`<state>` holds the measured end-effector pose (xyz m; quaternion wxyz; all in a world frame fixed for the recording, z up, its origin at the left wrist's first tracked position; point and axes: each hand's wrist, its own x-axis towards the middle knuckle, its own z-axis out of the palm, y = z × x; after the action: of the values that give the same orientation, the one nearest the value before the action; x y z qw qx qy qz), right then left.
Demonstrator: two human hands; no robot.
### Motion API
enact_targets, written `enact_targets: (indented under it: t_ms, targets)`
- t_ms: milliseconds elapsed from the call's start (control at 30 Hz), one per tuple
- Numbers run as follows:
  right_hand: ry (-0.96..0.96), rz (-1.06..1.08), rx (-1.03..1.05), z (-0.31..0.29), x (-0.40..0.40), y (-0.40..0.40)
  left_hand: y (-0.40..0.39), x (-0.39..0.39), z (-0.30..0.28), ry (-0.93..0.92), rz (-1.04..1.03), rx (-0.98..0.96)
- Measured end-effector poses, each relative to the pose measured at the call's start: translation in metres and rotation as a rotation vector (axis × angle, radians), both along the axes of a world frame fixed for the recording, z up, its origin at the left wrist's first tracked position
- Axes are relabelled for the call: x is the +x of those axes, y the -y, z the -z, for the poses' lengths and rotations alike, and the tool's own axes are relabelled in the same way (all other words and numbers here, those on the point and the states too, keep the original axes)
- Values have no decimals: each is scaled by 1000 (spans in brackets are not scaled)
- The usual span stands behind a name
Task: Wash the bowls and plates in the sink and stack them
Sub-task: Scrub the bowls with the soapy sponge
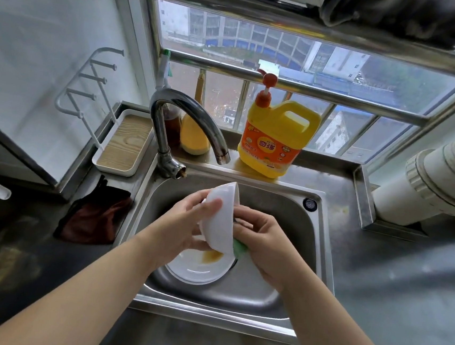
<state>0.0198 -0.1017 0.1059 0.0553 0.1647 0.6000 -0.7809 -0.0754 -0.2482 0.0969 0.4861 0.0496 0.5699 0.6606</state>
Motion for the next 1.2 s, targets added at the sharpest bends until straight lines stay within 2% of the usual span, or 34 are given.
enact_targets:
  t_ms: [100, 200, 300, 500, 633, 733, 800, 867, 967, 1100, 1200]
  targets:
    - [-112, -45, 157, 4, 2, 4, 3, -8, -2, 115, 87, -65]
    - [-104, -77, 253, 5, 2, 3, 3, -11, -3, 163, 150, -164]
    - [12, -15, 131, 7, 1, 1, 2, -7, -1, 166, 145, -187]
    - [103, 83, -94, -6, -5, 0, 5, 1, 12, 23, 44, 26]
    - [54, 25, 44, -8, -4, 1, 4, 2, 8, 36, 36, 34]
    - [-66, -54, 171, -2, -3, 3, 5, -3, 0, 94, 40, 24]
    - [-142, -122, 281, -2, -2, 3, 4, -6, -6, 141, 59, -13]
    - [-137, -168, 336, -2, -2, 0, 4, -7, -10, 168, 106, -69]
    - [-54, -89, 198, -2, -1, -4, 5, -6, -8, 148, 145, -105]
    - [54, 26, -16, -6, -4, -2, 5, -6, 4, 35, 68, 10]
    - [66, 71, -91, -11, -8, 0, 4, -1, 6, -44, 14, 51]
